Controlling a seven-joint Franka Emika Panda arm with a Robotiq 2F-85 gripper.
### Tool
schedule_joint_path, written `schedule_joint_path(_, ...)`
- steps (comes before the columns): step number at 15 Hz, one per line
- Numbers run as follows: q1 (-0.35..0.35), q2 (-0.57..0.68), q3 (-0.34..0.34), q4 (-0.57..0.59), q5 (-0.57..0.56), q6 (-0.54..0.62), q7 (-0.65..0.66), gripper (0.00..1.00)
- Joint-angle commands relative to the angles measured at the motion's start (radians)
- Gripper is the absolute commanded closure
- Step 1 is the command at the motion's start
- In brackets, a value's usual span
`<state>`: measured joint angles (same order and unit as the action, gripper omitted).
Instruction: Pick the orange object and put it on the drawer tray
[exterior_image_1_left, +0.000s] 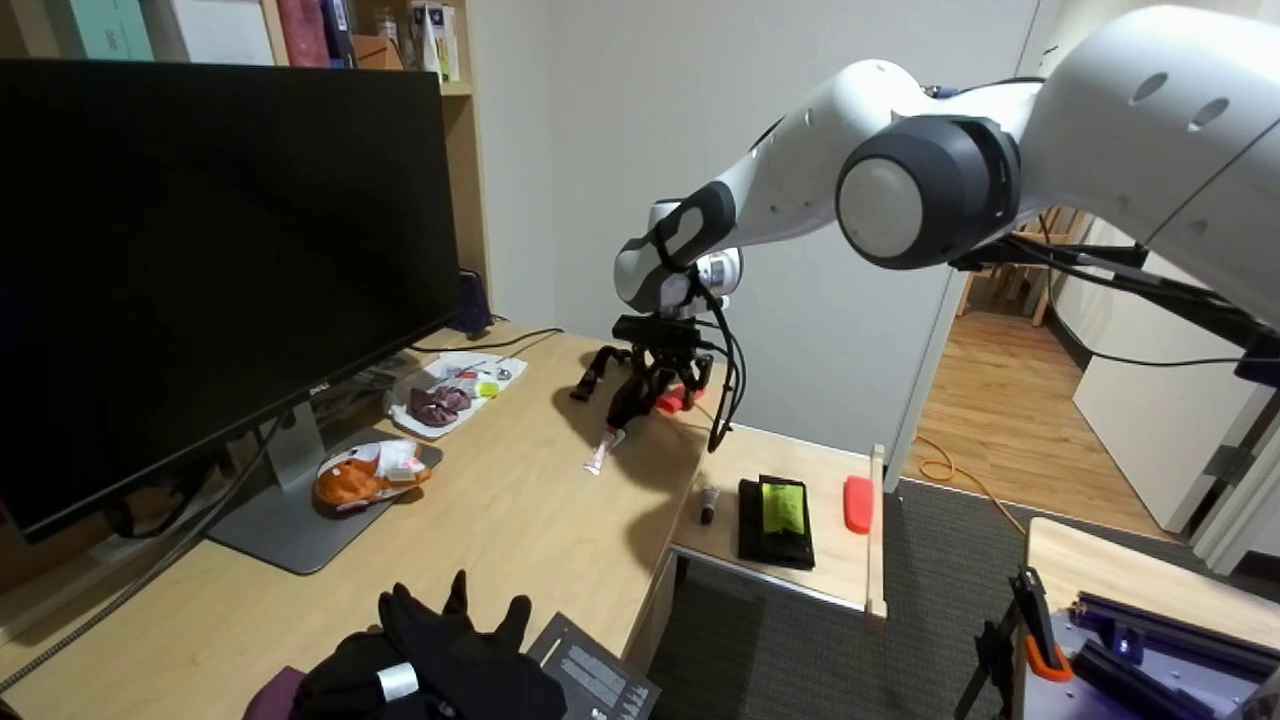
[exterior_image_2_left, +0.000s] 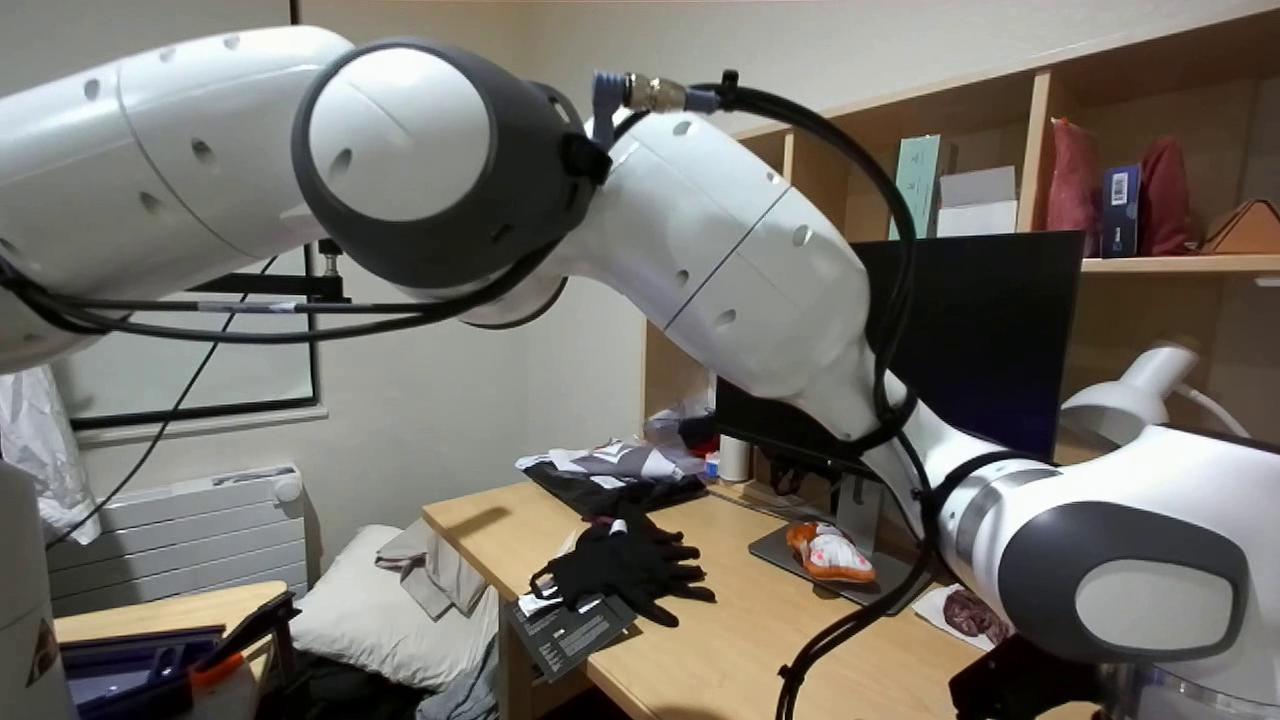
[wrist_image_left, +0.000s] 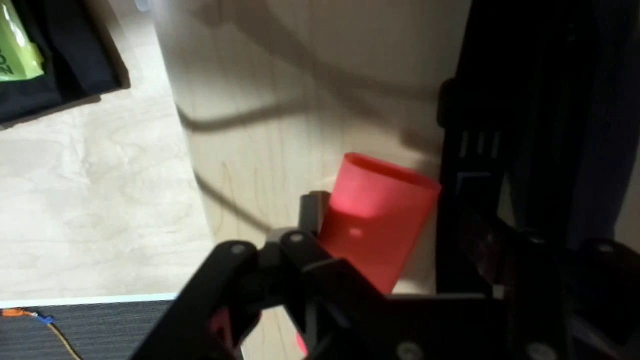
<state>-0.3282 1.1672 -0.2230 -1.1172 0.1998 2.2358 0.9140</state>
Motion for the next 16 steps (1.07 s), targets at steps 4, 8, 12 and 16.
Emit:
schedule_joint_path(4, -0.038, 0.016, 0.022, 0.039, 0.018, -0.025, -0.024, 0.77)
schedule_joint_path(8, -0.042, -0.028, 0.009, -0.037, 0.000, -0.013, -0.054, 0.77)
schedule_joint_path(12, -0.049, -0.096, -0.002, -0.160, -0.007, 0.041, -0.146, 0.77)
schedule_joint_path(16, -0.070, -0.190, 0.017, -0.298, 0.013, 0.101, -0.262, 0.77)
